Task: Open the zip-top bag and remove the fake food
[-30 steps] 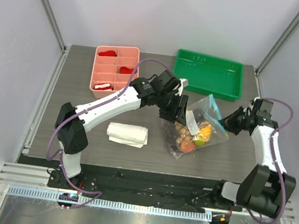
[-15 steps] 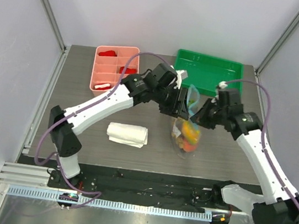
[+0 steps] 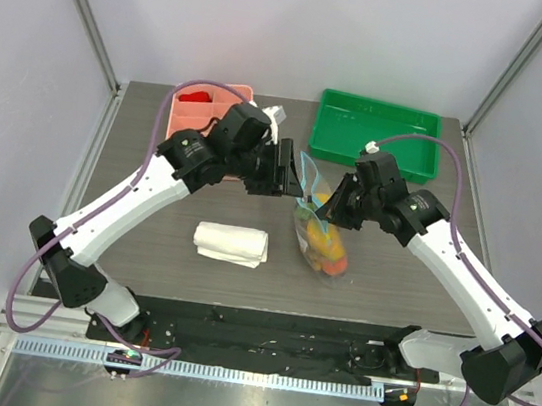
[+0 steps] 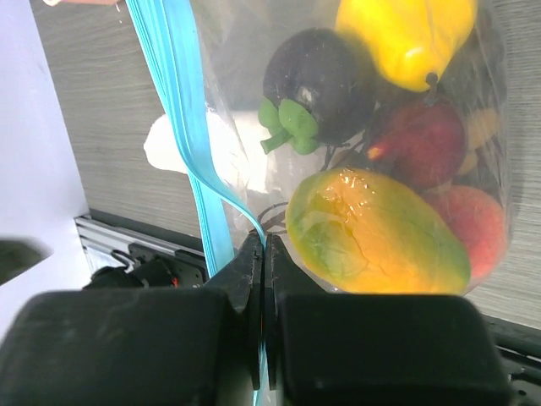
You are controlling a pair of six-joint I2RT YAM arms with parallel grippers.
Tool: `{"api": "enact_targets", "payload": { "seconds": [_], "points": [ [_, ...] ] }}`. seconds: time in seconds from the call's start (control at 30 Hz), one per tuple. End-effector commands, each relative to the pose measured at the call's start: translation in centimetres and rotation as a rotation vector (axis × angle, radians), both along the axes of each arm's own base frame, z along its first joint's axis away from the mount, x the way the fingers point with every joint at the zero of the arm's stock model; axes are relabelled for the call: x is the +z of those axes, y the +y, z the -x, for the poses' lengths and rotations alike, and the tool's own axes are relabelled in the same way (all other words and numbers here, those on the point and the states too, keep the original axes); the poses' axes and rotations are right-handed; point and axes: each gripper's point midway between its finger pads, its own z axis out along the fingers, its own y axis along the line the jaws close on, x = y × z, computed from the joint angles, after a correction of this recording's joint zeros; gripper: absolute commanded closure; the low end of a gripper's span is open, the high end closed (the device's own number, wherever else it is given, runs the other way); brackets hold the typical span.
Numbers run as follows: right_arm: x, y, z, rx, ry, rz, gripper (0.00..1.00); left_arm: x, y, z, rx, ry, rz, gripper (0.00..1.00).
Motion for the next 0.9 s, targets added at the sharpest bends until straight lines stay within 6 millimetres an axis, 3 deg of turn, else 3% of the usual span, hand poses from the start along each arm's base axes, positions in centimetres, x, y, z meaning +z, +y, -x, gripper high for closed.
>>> {"api": "enact_targets", "payload": {
  "seconds": [0.0,0.07,0.2,0.6,0.77,0.87],
  "points": [
    [2.5,0.6,-0.3,-0.041,-0.059,-0.076,0.99,-2.7,0.2,-0.7,0.055,0.097,-0.008,0.46],
    [2.3,0.4,0.0,-0.044,-0.051,-0.068,0.99,-3.3,-0.7,-1.5,0.055,0.12,0.008,0.47],
    [2.4,-0.3,0.3,-0.054,-0.063,-0.054,0.99,-4.7,-1.2,-2.7,0.076,0.169,-0.014,0.58],
    [2.4,-0.6,0.8,-0.04,-0.072,-0.042,0.99,-6.9,-3.8,-5.0,0.062,0.185,0.002,0.56],
    [2.6,-1.2,0.7,-0.033,-0.078,-0.001,0.99,-8.2,-3.6,-5.0,0.059,0.205,-0.043,0.58],
    [2.8,-1.2,0.6,-0.019,-0.088,0.012,0.99,-8.4,-3.3,-5.3,0.066,0.191,-0.059,0.7]
  ]
}}
